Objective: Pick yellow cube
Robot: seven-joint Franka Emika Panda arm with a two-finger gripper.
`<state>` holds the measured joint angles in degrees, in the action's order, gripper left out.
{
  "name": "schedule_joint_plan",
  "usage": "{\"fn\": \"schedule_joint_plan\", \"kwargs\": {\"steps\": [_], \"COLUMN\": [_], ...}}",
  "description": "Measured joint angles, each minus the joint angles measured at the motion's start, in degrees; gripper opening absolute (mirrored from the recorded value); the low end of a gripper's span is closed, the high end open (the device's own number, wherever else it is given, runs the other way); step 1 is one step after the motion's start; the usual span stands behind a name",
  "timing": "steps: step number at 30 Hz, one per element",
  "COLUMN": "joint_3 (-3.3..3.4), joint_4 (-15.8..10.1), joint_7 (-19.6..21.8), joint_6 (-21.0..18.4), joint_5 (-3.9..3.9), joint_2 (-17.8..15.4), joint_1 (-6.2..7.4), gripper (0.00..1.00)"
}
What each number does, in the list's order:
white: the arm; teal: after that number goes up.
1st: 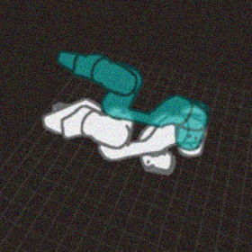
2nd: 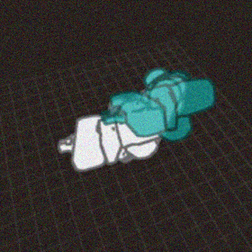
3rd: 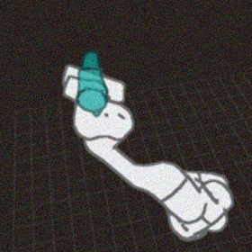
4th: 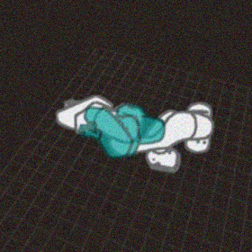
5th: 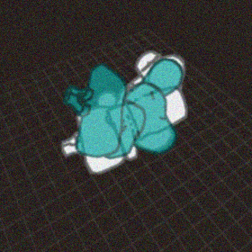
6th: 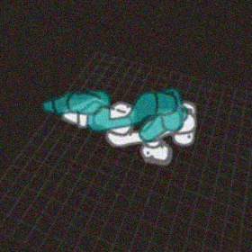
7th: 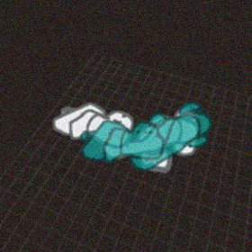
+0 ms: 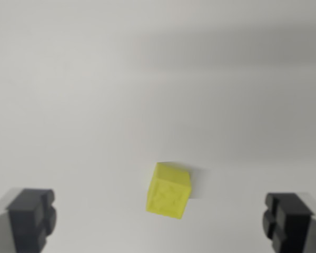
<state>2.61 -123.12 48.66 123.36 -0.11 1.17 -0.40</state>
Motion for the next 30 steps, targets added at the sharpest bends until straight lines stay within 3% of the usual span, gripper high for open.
{"fn": "schedule_joint_plan", "kwargs": {"steps": [30], "joint_3": [0.00], "joint_4": [-14.5], "joint_7": [4.5], "joint_6": [13.0], "joint_5": [0.06], "joint_2": [-1.7], "joint_1": [-0.01], "gripper": [1.00]}}
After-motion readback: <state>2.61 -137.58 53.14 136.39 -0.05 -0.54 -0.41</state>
